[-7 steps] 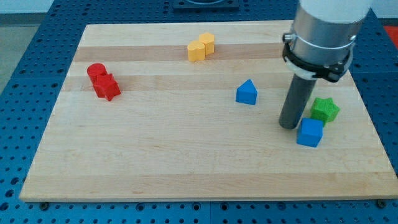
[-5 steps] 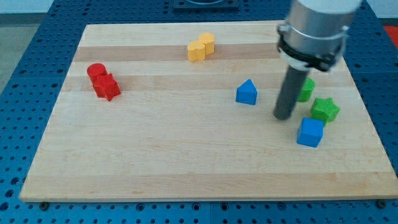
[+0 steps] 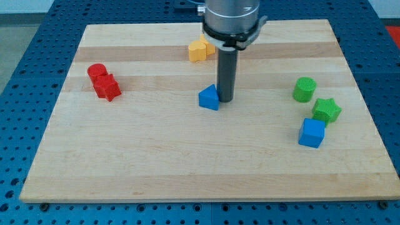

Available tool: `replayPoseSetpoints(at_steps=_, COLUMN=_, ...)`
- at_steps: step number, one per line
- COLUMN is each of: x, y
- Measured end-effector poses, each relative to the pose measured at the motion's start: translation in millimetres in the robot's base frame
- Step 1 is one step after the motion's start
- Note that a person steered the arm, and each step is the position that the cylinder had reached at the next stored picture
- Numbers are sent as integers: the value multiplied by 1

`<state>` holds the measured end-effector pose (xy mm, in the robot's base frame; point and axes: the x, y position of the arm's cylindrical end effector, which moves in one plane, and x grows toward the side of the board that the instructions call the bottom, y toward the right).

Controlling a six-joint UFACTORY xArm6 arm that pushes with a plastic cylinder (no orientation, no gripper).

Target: Place the blue triangle vertical to yellow heart

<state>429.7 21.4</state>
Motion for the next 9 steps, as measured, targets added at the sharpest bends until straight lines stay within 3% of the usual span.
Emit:
replayPoseSetpoints(at_steps=2, x=0, y=-18)
replayPoseSetpoints(at_steps=4, x=-54, y=-84)
replayPoseSetpoints(at_steps=5, x=-54, y=-84)
replayPoseSetpoints(at_steps=6, x=-61, y=-45)
replayPoseSetpoints(at_steps=7, x=-53, y=20)
replayPoseSetpoints(at_steps=8, x=11, y=41)
replayPoseSetpoints(at_steps=9, x=52, y=24)
